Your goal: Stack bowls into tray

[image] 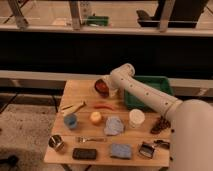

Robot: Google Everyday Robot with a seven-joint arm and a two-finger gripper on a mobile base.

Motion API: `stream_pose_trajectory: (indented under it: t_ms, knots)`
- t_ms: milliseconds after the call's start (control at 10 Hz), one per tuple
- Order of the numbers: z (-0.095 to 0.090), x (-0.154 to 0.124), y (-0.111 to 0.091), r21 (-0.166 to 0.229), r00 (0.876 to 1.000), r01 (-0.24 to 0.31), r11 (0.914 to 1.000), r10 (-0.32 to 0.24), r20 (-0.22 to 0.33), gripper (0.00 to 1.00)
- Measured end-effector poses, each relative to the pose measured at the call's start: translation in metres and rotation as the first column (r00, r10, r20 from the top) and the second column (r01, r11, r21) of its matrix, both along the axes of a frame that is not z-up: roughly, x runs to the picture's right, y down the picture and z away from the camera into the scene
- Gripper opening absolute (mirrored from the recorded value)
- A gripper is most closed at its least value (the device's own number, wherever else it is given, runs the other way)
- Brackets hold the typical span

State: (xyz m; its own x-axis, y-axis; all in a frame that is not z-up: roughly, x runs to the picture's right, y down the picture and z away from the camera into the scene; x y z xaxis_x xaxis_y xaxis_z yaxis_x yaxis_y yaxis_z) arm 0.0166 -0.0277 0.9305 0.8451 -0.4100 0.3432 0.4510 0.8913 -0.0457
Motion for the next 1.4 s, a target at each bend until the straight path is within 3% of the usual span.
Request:
stream_pose_trajectory:
  t_ms: [200,400,700,1400]
  knots:
    - [-0.01,0.0,-0.012,0.025,1.0,0.001,0.9997,-0.001,-0.009,0.8]
    - [-0.013,0.001,-0.013,0.022,1.0,-0.001,0.9998,0.001,-0.012,0.8]
    - [-0.01,-0.001,-0.004,-0.021,1.0,-0.011,0.9997,0.011,-0.003,0.8]
    - [-0.004,0.007,0.012,-0.056,0.998,-0.054,0.997,0.055,0.025,0.8]
